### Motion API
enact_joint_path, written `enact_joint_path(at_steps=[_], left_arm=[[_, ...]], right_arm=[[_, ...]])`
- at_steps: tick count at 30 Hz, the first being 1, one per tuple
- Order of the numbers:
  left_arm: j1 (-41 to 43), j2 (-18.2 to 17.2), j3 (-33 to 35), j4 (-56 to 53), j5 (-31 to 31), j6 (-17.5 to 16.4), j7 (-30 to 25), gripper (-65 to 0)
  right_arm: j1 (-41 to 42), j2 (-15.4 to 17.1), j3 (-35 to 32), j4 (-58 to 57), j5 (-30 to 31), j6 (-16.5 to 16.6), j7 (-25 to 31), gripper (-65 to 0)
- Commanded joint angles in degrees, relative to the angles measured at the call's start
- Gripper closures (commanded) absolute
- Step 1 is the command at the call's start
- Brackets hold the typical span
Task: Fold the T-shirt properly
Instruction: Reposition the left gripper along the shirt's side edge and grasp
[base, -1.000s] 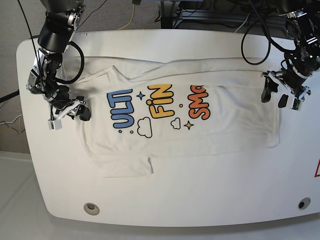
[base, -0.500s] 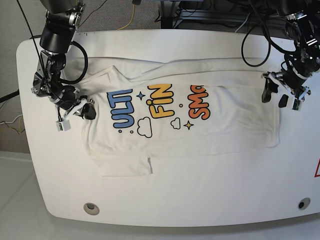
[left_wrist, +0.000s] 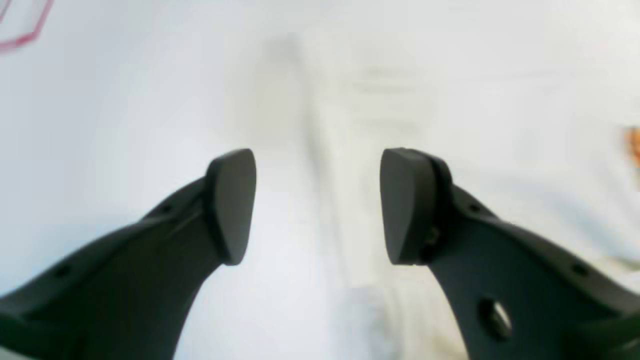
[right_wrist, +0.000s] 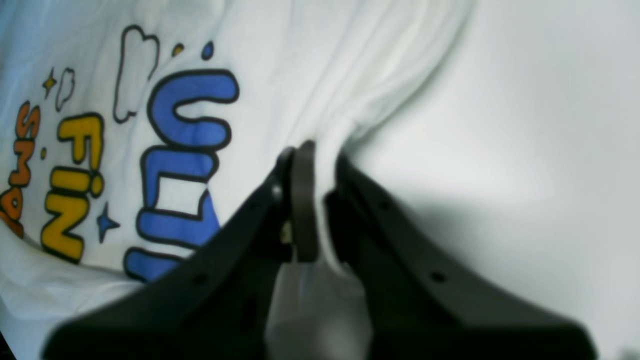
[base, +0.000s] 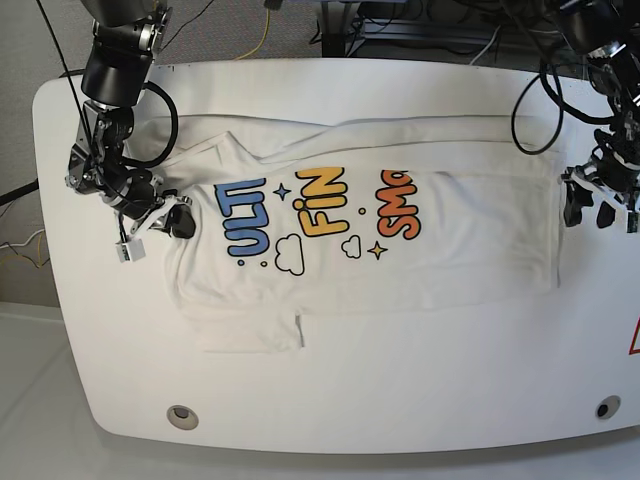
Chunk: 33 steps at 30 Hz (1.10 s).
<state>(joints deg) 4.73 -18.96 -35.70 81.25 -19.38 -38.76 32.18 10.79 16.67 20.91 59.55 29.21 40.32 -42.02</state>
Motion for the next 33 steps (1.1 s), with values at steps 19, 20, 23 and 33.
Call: enact_joint_path(at_steps=[19,20,23,33], left_arm=[[-17.7,-4.1,15.5,-23.3,12.7,-1.2,-8.3,-40.8],[-17.8,-4.1,15.6,-23.5,12.8,-1.2,-8.4,-40.8],[-18.6,-4.4,15.4,-24.5,13.3,-1.2,-8.7,-41.0],[-24.4,-4.9,13.8,-34.5,16.2,-0.9,-11.1,-40.0]], right_arm=[[1.3,1.0,-1.1,-0.1,-1.3,-0.3,0.6,-5.6],[1.3,1.0,-1.1,-0.2,-1.4,-0.3,0.5,-5.8],[1.2,1.0,-1.0,-0.3,-1.3,-0.3,0.7,-5.9],[1.3,1.2,-0.6,-0.3,-1.2,-0.3,1.7,-4.5]])
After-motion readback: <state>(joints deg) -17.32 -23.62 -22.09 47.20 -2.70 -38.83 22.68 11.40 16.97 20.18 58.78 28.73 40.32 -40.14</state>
